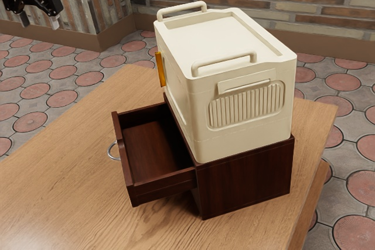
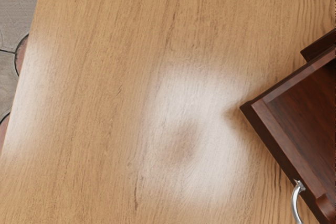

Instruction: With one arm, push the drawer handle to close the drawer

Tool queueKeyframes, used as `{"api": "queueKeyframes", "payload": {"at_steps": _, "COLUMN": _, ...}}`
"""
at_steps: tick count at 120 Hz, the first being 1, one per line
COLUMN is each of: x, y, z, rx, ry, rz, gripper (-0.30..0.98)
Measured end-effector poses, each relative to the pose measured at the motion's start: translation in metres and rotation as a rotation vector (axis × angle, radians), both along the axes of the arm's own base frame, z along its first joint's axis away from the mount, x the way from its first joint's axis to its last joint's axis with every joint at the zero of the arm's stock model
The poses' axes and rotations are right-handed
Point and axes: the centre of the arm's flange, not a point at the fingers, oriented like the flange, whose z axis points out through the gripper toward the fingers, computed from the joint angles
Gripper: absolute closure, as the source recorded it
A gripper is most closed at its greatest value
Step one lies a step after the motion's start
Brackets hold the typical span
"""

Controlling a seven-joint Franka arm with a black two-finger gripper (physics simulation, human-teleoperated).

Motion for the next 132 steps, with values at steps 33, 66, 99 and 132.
{"api": "queueKeyframes", "payload": {"at_steps": 33, "x": -0.086, "y": -0.071, "z": 0.143, "rx": 0.031, "ry": -0.294, "rz": -0.126, "gripper": 0.02}}
{"api": "queueKeyframes", "payload": {"at_steps": 66, "x": -0.198, "y": -0.122, "z": -0.025, "rx": -0.053, "ry": 0.008, "rz": -0.24, "gripper": 0.02}}
{"api": "queueKeyframes", "payload": {"at_steps": 99, "x": -0.244, "y": -0.057, "z": -0.267, "rx": -0.191, "ry": 0.23, "rz": -0.009, "gripper": 0.02}}
{"api": "queueKeyframes", "payload": {"at_steps": 132, "x": -0.162, "y": -0.025, "z": -0.302, "rx": -0.151, "ry": 0.147, "rz": -0.011, "gripper": 0.02}}
